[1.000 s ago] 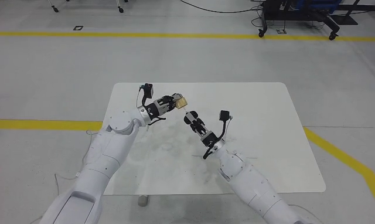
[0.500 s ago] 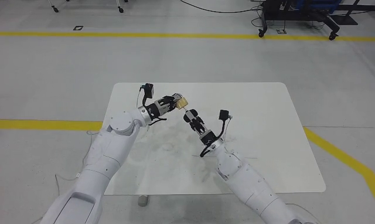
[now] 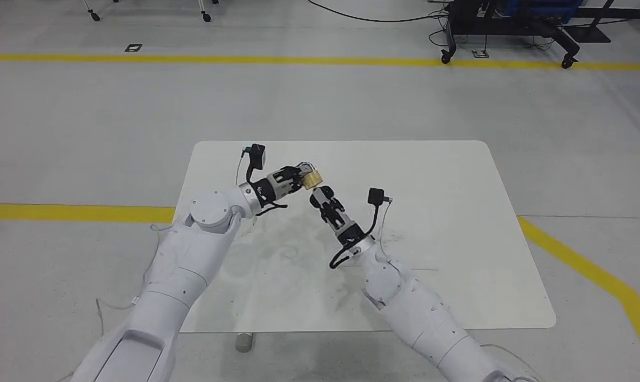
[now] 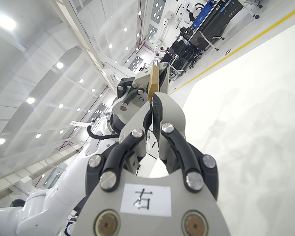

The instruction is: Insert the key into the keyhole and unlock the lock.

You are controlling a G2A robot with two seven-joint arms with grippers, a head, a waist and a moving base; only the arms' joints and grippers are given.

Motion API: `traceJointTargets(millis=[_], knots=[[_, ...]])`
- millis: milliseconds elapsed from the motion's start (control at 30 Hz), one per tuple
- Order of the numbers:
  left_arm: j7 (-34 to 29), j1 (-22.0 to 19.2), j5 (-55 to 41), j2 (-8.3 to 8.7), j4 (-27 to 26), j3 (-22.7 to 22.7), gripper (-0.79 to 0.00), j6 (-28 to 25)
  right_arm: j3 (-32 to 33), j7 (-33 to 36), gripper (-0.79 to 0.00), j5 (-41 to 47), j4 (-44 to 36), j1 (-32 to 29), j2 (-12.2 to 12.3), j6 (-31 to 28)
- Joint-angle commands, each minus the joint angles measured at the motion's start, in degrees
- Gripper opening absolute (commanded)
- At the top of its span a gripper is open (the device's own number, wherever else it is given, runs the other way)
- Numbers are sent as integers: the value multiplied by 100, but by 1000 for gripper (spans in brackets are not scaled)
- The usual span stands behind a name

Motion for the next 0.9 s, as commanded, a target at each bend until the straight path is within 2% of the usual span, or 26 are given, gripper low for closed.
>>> traceJointTargets(millis=[0, 467, 533, 600, 633, 667, 767, 867], knots=[[-59, 16, -161, -4, 6, -39, -785, 56, -19, 211, 0, 162, 3, -3, -7, -39], [-253, 23, -447, 26, 45, -252, -785, 143, -18, 251, 0, 237, -59, -37, -10, -60], [-321, 14, -496, 25, 89, -249, -785, 335, -5, 820, 0, 977, -312, -194, -7, -303], [-467, 5, -724, 14, 129, -273, -785, 498, 71, 1762, 0, 2132, -505, -276, 18, -383], [-539, -4, -815, 10, 150, -287, -785, 520, 123, 2230, -163, 2722, -561, -302, 33, -335], [-586, -15, -858, 9, 174, -298, -785, 510, 186, 2633, -406, 3231, -588, -310, 48, -243], [-715, -28, -972, 3, 222, -318, -785, 467, 366, 3394, -505, 4170, -574, -302, 78, -66], [-851, -32, -1029, 0, 245, -319, -785, 431, 431, 3823, -502, 4701, -510, -278, 75, 126]])
